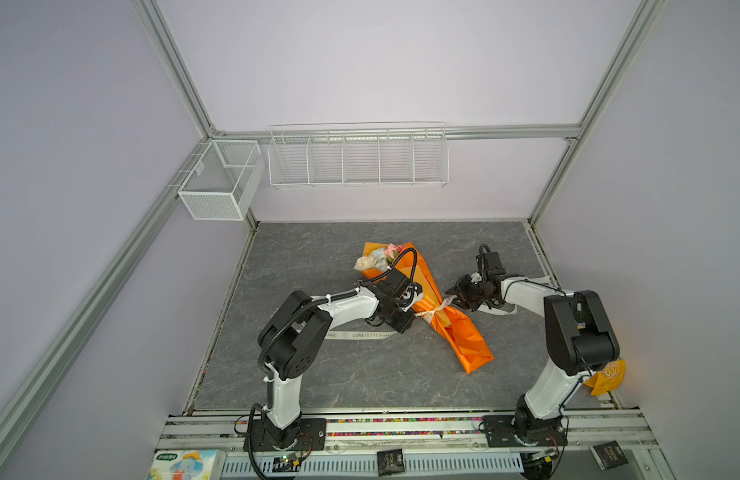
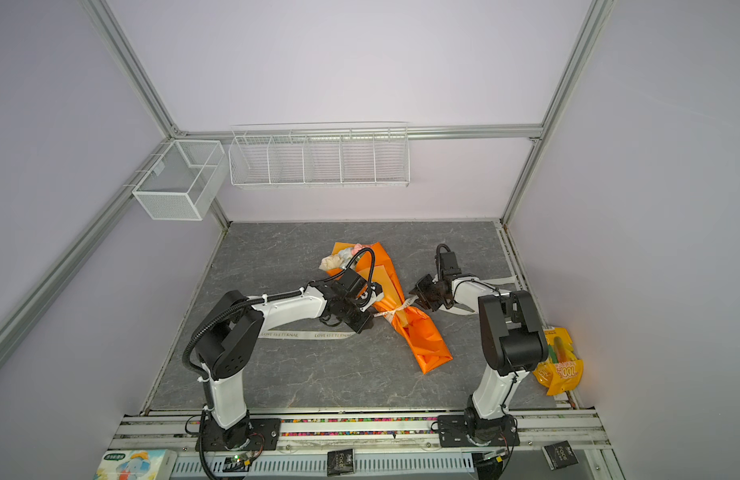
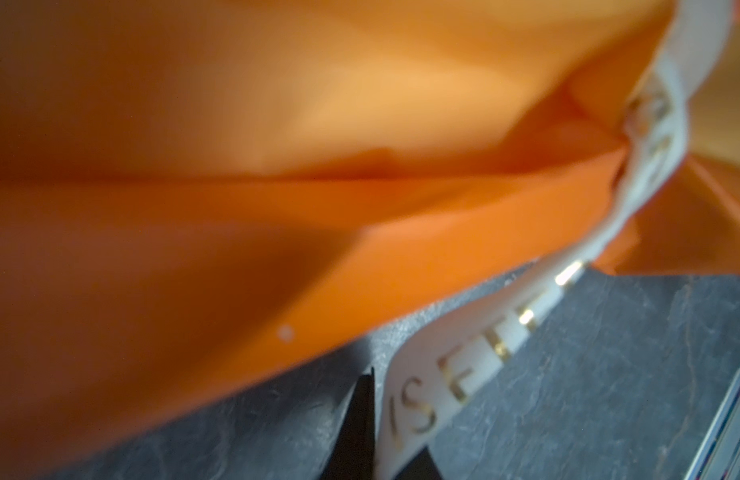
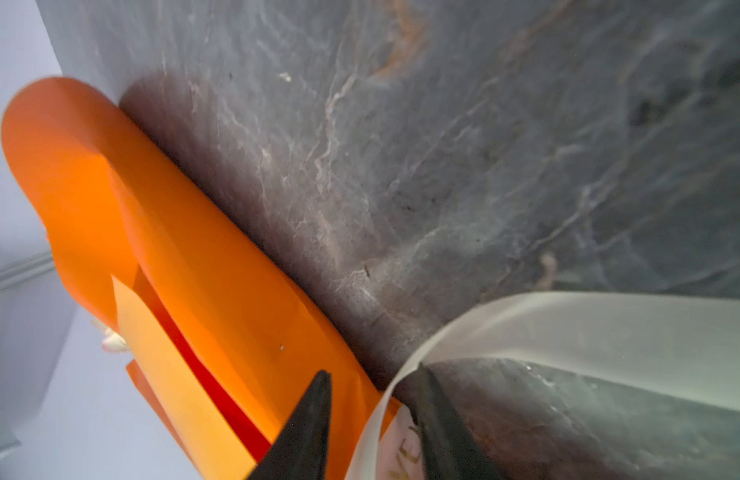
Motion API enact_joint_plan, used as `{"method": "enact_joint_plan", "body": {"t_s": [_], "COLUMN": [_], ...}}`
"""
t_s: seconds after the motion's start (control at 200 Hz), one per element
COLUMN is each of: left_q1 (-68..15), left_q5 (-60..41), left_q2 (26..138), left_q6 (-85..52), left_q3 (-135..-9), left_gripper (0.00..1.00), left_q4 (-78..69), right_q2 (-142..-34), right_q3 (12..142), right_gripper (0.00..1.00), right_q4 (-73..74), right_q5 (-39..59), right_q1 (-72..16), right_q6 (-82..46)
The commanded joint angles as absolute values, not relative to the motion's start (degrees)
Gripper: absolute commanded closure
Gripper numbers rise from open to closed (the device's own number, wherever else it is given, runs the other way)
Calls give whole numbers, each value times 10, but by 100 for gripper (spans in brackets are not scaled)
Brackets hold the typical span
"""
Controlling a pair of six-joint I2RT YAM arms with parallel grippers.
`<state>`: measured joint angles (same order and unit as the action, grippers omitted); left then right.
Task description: Tie the bouquet of fake flowers
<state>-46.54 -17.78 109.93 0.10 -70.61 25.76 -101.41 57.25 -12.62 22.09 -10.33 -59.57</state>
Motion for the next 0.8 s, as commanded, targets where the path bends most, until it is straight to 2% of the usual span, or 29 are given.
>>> {"method": "enact_joint_plan", "body": {"t_s": [0.0, 0.09, 0.475, 0.795], "left_q1": [-467, -466, -420, -366], "left_q5": [-175, -160, -157, -122], "left_q2": [1097, 1086, 1018, 960], "left_q6": [4, -6, -133, -202], "left_q3": [-706, -693, -580, -505], "left_gripper": [100, 100, 100, 100], "left_q4": [266, 263, 199, 189], "right_q2": [-1009, -995, -945, -954], "right_q3": [568, 578, 600, 626], "right_gripper": [80, 93, 93, 94], "right_q4": [-120, -137, -231, -271], "right_q5": [181, 153, -72, -172], "right_q1": [-104, -104, -107, -113], "right_q6": [-609, -591, -478, -417]}}
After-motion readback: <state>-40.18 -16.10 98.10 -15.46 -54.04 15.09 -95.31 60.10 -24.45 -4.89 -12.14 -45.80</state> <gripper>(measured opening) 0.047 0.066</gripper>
